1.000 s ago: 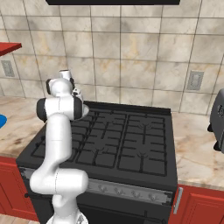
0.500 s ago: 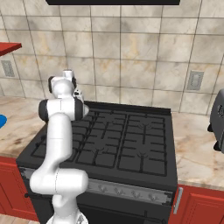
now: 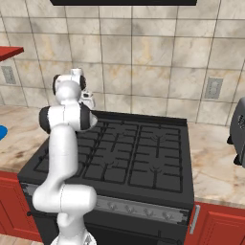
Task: Place the steak on the plate and place the cucumber on the same plate.
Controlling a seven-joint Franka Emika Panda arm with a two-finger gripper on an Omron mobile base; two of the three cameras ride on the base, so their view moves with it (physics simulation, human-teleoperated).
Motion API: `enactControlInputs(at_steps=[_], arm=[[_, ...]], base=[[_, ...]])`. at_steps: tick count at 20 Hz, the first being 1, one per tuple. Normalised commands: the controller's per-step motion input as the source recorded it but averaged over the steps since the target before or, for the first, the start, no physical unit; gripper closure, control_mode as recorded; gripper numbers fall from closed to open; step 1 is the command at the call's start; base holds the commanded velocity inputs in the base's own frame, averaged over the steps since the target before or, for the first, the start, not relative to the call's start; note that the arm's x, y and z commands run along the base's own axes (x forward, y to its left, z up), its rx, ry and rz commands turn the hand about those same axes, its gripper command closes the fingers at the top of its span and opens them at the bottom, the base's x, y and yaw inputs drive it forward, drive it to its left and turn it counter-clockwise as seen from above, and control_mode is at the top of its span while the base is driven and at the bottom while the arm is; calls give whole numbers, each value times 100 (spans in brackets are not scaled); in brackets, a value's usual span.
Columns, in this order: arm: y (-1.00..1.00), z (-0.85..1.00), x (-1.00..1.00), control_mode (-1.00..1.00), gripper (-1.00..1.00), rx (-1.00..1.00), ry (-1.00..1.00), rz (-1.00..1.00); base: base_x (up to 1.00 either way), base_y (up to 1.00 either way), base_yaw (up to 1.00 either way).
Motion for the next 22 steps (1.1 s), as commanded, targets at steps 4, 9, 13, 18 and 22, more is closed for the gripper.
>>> enactControlInputs(at_steps=[4,9,13,18,22], arm=[[-59,30,-100,-100,100,2,-48,-1],[-48,32,-100,-100,100,2,-52,0],[-33,66,-100,-100,100,10,-25,-4],[-36,98,-69,-100,100,16,11,-12],[-22,14,-71,-100,100,3,9,-4]], base=[[0,0,0],[0,0,0],[0,0,0],[0,0,0],[0,0,0]])
